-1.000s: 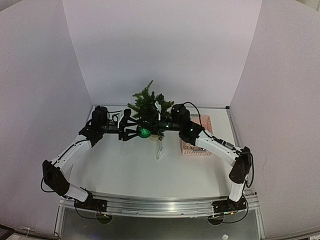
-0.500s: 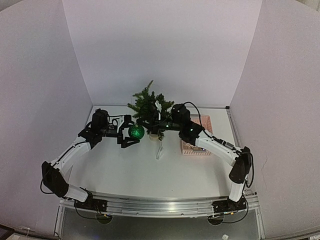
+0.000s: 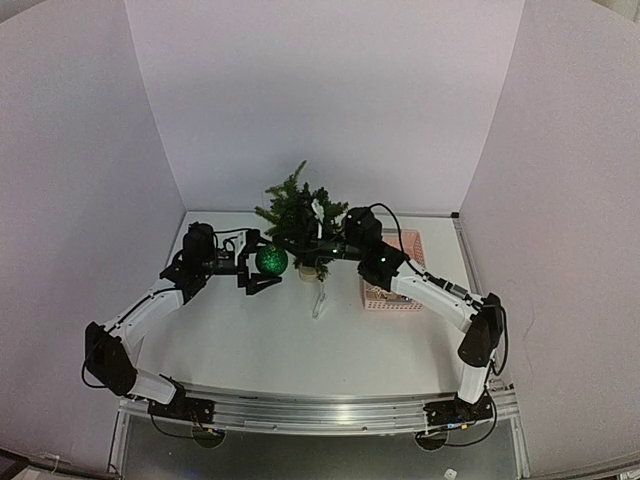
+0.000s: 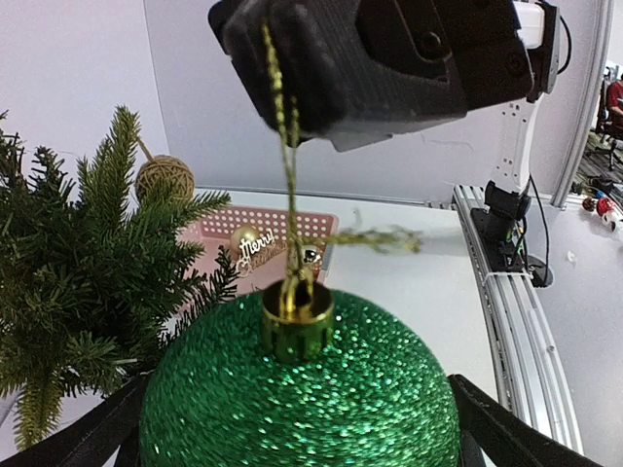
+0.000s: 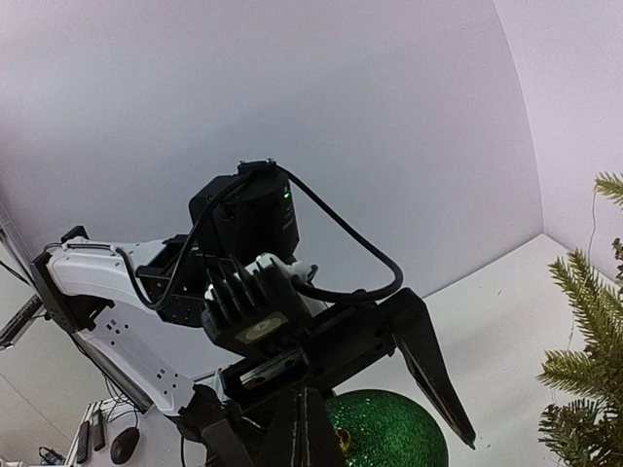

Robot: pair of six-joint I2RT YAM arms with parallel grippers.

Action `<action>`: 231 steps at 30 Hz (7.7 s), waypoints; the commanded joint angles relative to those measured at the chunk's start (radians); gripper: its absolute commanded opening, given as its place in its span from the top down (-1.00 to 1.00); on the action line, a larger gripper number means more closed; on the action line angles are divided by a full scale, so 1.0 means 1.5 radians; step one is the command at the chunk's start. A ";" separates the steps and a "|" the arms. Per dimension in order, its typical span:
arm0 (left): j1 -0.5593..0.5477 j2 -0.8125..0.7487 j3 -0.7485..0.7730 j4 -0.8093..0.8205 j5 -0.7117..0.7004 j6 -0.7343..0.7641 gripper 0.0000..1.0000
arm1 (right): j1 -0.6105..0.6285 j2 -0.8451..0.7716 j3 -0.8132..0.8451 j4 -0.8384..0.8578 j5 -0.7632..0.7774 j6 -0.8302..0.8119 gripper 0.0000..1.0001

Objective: Decorate the small christmas tree

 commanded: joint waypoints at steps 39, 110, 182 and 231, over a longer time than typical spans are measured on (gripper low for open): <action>-0.005 0.001 0.014 0.067 0.052 -0.055 -0.25 | 0.004 -0.027 -0.011 0.056 0.002 0.005 1.00; -0.005 0.020 0.085 -0.232 -0.118 0.101 -0.01 | -0.016 0.038 0.058 -0.201 0.067 -0.079 1.00; 0.027 0.115 0.240 -0.289 -0.164 0.131 0.05 | -0.008 0.106 0.251 -0.311 0.259 -0.110 1.00; 0.026 0.043 0.297 -0.434 -0.008 0.548 0.03 | -0.024 0.021 0.164 -0.292 -0.079 -0.045 -0.05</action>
